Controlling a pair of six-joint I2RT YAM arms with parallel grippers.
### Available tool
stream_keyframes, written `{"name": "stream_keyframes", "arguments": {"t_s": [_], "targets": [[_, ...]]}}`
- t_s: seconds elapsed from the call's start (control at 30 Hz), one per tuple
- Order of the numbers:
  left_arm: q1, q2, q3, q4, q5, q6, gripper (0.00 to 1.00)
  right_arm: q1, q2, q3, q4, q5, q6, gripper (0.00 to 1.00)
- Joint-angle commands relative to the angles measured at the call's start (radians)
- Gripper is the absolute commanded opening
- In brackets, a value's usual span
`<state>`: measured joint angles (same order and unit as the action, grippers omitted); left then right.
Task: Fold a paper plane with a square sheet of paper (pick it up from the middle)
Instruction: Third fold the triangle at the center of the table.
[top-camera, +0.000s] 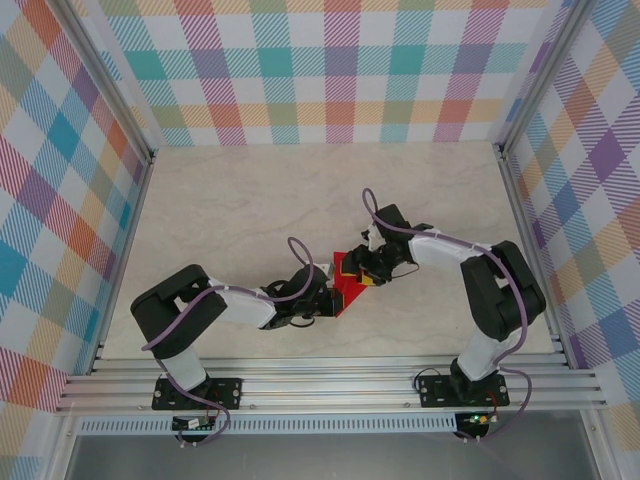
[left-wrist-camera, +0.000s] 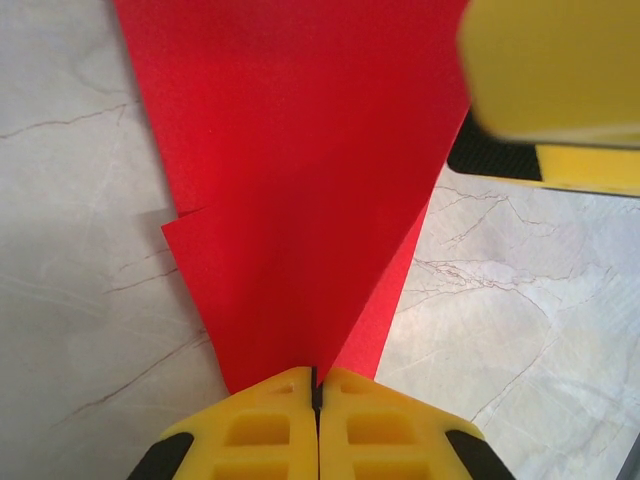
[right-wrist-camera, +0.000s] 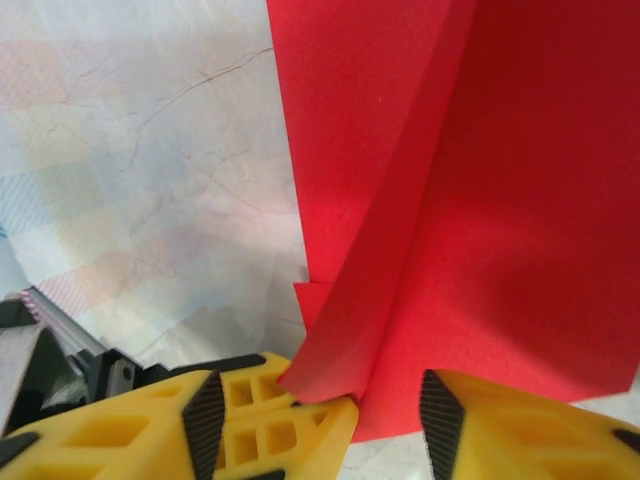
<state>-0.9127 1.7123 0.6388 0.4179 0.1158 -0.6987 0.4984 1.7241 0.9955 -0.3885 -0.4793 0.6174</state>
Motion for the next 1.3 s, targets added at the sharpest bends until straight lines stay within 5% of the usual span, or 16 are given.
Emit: {"name": "stream_keyframes", "arguments": {"t_s": [0.0, 0.27, 0.53, 1.27], "targets": [[0.008, 0.0, 0.025, -0.054, 0.016, 0.017, 0.07, 0.024, 0.036, 0.046, -0.083, 0.065, 0.002, 0.5], [-0.01, -0.001, 0.092, -0.172, -0.026, 0.072, 0.13, 0.042, 0.072, 0.083, -0.119, 0.077, 0.005, 0.29], [-0.04, 0.017, 0.168, -0.299, -0.106, 0.117, 0.25, 0.041, 0.065, 0.081, -0.111, 0.06, 0.006, 0.24], [-0.091, -0.011, 0.181, -0.354, -0.204, 0.14, 0.31, 0.041, 0.068, 0.091, -0.117, 0.052, 0.003, 0.18]]}}
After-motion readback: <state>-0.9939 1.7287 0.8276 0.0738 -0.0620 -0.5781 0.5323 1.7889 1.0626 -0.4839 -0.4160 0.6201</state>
